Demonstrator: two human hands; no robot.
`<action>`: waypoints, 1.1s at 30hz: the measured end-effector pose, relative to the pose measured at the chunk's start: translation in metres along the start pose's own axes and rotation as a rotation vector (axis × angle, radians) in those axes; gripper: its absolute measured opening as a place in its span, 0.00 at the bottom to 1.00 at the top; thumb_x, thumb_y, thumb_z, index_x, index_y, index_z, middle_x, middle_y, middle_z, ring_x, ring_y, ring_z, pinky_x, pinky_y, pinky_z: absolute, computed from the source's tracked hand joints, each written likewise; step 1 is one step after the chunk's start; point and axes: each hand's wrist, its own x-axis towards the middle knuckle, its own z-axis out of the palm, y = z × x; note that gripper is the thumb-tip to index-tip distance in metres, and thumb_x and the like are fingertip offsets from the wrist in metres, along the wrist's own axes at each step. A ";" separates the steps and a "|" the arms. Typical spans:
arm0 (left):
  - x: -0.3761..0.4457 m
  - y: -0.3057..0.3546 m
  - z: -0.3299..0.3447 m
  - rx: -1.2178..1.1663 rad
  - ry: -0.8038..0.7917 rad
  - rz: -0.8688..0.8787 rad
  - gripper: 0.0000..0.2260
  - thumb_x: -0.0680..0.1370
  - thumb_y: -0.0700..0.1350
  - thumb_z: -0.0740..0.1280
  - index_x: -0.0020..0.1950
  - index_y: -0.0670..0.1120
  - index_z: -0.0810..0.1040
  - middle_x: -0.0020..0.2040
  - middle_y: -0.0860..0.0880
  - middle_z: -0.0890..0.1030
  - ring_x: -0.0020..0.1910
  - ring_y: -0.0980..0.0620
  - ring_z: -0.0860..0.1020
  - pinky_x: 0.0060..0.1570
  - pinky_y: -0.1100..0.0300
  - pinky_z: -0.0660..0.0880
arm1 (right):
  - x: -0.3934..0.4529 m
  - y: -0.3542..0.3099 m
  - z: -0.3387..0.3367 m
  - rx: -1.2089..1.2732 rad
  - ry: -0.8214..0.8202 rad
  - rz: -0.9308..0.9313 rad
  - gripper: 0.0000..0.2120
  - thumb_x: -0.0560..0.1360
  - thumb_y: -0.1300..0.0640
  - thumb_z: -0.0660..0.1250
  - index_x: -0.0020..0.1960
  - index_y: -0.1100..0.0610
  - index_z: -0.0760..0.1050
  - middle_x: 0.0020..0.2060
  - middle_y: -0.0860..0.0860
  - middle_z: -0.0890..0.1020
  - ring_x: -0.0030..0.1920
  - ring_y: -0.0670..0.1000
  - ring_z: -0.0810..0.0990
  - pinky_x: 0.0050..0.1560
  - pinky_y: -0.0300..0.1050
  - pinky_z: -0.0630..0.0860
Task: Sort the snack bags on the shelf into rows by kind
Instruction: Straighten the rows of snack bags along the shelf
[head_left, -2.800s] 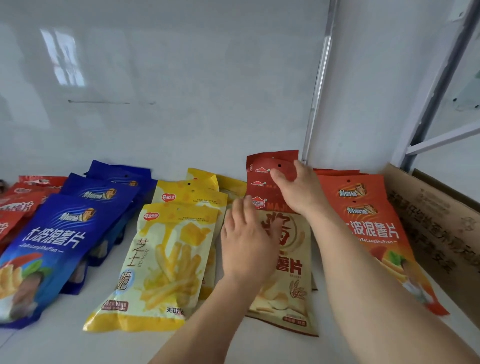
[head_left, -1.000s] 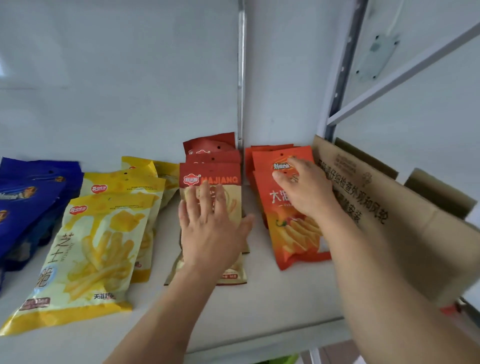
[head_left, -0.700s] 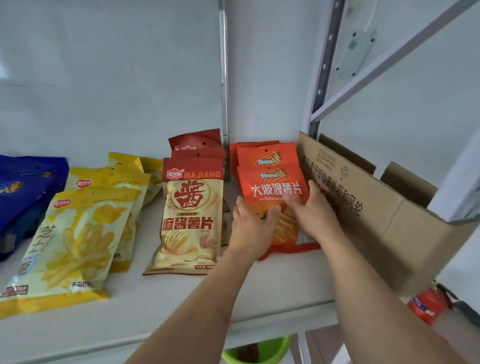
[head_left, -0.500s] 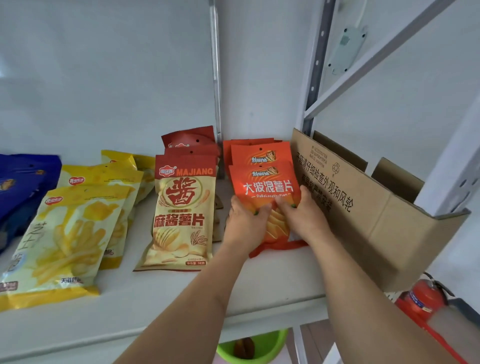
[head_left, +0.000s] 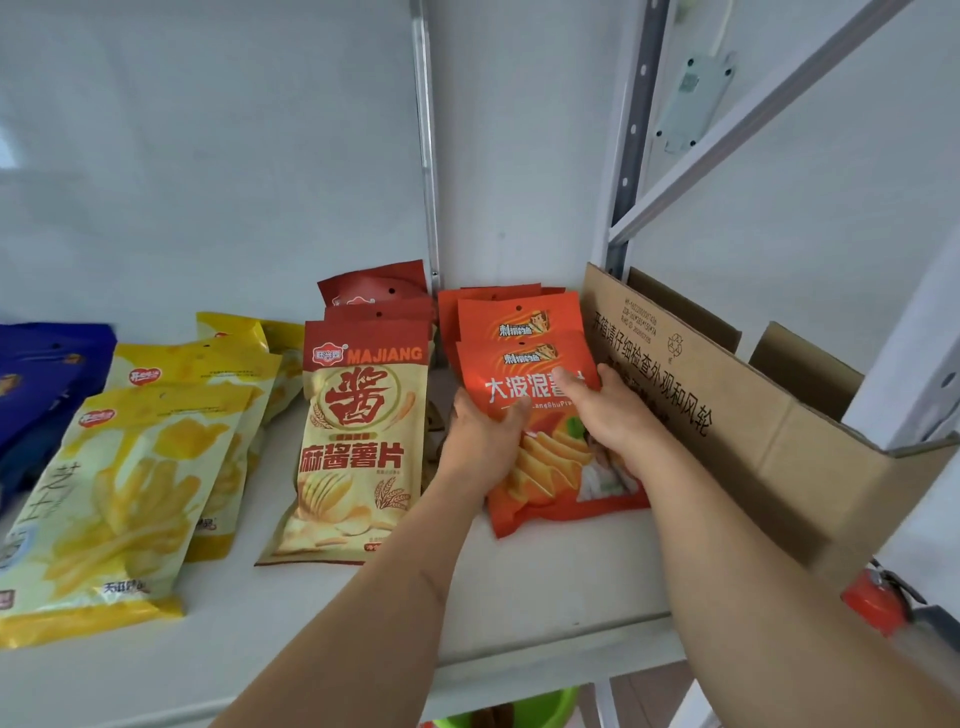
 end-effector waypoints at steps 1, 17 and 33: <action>0.001 -0.002 0.001 0.006 0.000 0.006 0.39 0.70 0.68 0.66 0.73 0.49 0.61 0.65 0.48 0.77 0.61 0.45 0.79 0.62 0.44 0.76 | 0.002 0.001 0.001 -0.008 -0.013 0.002 0.39 0.75 0.31 0.62 0.78 0.52 0.60 0.68 0.50 0.76 0.66 0.55 0.75 0.66 0.52 0.69; 0.056 0.011 -0.008 -0.277 0.060 -0.048 0.32 0.76 0.63 0.67 0.75 0.50 0.66 0.62 0.49 0.81 0.55 0.49 0.81 0.58 0.52 0.78 | 0.045 -0.021 0.009 0.087 -0.029 0.041 0.34 0.76 0.32 0.61 0.75 0.51 0.64 0.51 0.46 0.81 0.45 0.48 0.82 0.43 0.44 0.76; 0.041 0.019 -0.010 -0.041 0.105 0.030 0.39 0.78 0.60 0.66 0.81 0.46 0.52 0.75 0.43 0.67 0.69 0.43 0.73 0.68 0.47 0.72 | 0.073 -0.025 0.015 -0.209 0.123 -0.175 0.44 0.70 0.26 0.59 0.78 0.49 0.58 0.72 0.53 0.70 0.70 0.57 0.72 0.68 0.60 0.71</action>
